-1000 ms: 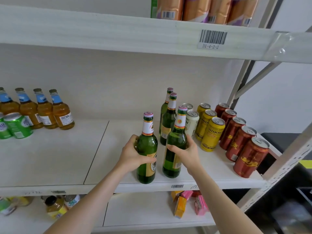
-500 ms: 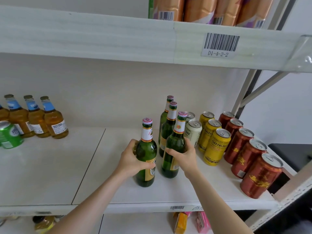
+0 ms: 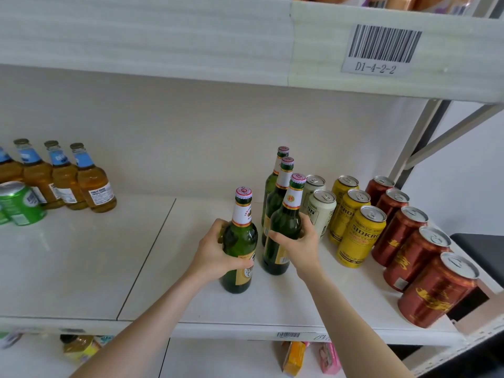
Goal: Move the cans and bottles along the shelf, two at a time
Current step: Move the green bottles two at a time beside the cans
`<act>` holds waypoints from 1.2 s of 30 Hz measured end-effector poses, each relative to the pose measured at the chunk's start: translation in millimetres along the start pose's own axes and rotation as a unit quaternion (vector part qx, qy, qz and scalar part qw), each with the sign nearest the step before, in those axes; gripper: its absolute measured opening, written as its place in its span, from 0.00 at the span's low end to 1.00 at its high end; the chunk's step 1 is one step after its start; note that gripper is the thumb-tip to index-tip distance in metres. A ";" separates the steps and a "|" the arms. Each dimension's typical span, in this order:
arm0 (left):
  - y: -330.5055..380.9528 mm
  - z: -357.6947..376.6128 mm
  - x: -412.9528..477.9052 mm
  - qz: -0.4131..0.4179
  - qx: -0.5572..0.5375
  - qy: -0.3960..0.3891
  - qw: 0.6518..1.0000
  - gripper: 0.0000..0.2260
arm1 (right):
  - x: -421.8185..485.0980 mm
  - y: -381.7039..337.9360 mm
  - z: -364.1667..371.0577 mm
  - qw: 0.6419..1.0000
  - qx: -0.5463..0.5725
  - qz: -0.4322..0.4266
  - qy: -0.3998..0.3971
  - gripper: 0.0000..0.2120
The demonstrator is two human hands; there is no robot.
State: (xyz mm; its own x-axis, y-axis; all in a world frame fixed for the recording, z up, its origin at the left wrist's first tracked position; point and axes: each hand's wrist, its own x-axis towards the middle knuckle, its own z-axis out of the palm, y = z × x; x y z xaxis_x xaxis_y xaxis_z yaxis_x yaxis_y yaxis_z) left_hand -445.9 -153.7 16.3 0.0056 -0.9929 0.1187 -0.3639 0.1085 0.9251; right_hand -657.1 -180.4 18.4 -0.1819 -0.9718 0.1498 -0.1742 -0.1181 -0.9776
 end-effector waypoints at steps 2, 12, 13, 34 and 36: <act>-0.3 0.1 0.1 0.001 -0.005 -0.009 1.000 0.33 | 1.0 1.3 1.4 1.000 -0.004 -0.007 -0.002 0.36; -16.3 0.3 -5.5 -0.005 -0.072 -0.031 0.997 0.33 | -13.2 2.9 -0.4 1.000 0.006 0.026 -0.004 0.34; -20.8 0.4 -6.8 -0.016 -0.077 -0.038 0.996 0.34 | -16.2 4.7 -3.5 0.999 0.009 0.031 0.008 0.35; -56.0 18.6 -43.2 -0.074 -0.083 -0.120 0.987 0.33 | -84.4 -4.6 7.1 0.984 0.010 0.003 -0.180 0.28; -53.4 27.5 -48.9 -0.073 -0.080 -0.130 0.986 0.33 | -88.2 -6.1 -1.0 0.983 0.019 0.002 -0.181 0.26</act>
State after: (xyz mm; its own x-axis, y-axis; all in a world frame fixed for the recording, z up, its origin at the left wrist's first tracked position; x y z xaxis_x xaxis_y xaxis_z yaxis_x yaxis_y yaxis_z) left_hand -452.4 -112.3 -48.8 -0.1993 -0.9752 -0.0965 -0.2244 -0.0504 0.9732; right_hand -641.0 -93.8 11.3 0.1757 -0.9803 0.0902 -0.1374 -0.1151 -0.9838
